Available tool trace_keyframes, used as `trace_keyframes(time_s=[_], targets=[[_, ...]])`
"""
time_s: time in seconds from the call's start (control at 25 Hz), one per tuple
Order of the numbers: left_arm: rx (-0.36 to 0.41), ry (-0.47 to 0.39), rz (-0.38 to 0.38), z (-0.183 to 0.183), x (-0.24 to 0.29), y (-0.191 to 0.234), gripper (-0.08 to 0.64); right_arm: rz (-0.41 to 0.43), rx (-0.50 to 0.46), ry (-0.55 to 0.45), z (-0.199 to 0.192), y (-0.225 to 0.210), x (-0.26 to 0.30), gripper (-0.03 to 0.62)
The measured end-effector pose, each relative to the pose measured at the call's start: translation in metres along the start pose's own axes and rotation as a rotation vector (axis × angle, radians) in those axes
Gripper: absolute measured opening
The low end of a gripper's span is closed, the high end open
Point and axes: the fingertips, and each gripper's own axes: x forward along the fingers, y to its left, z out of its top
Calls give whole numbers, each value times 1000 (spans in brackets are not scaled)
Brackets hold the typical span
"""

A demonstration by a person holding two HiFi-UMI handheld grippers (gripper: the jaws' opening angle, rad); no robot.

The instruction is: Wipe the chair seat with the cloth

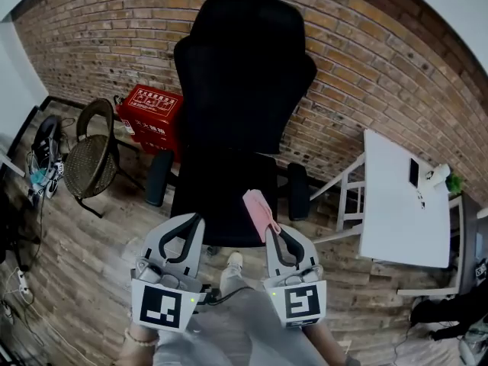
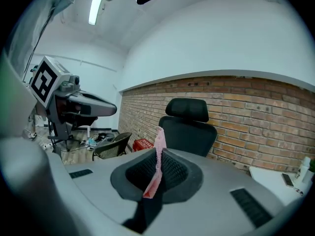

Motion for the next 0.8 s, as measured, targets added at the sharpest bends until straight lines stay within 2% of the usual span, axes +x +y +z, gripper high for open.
trace_keyframes(time_s=[0.4,0.64,0.8], targets=[[-2,32,54,6,102,31,18,70,14,-15,6,-80,88,49],[0,64,75,-1,140,40,18,115,9,-4,-6,-102,122,50],[-12,94,70,-12,162,44,18,132,45,28,-20,-111,140,50]])
